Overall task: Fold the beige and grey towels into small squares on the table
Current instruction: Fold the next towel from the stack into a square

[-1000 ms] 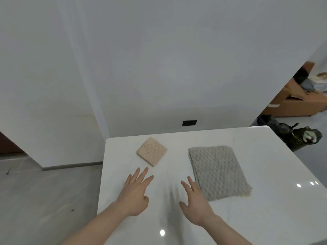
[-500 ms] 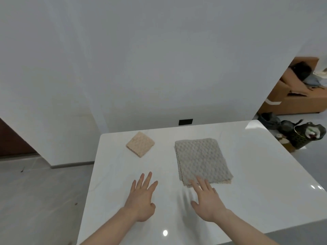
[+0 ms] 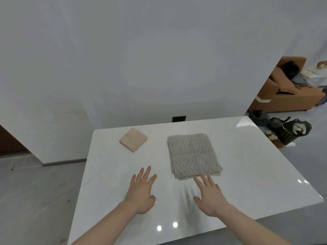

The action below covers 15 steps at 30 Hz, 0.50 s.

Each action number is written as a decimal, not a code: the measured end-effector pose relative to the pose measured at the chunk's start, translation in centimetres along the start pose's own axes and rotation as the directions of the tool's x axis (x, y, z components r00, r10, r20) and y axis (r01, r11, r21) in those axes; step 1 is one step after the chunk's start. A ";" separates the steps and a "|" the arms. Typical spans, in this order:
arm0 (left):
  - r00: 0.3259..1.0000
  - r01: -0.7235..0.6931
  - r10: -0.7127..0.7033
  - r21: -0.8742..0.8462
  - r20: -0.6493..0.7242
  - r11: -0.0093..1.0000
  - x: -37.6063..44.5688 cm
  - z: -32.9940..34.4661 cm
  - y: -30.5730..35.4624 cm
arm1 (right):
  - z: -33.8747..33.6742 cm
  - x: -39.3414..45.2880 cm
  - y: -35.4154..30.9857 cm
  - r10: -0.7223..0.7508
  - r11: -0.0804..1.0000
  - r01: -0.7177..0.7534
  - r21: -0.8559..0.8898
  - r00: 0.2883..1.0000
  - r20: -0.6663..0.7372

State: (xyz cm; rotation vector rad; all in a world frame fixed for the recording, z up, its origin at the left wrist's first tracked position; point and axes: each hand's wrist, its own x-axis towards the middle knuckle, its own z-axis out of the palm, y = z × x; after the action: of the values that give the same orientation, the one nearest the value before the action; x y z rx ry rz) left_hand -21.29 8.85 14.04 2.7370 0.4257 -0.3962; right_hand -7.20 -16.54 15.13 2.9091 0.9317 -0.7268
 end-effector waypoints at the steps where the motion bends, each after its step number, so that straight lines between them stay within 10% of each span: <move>1: 1.000 0.006 -0.006 -0.015 -0.018 1.000 0.1 -0.1 0.5 | -0.2 0.0 0.5 -0.003 1.000 0.003 -0.005 1.000 0.003; 15: 0.979 0.178 -0.187 -0.114 -0.075 0.977 3.8 3.8 12.2 | -1.8 4.2 13.1 -0.161 0.987 0.160 0.017 0.986 0.053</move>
State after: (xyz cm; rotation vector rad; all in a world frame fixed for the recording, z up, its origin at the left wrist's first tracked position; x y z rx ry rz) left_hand -14.54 -2.58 12.89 2.6256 0.7045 -0.2935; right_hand 3.80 -24.79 13.13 2.8333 1.1707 -0.8174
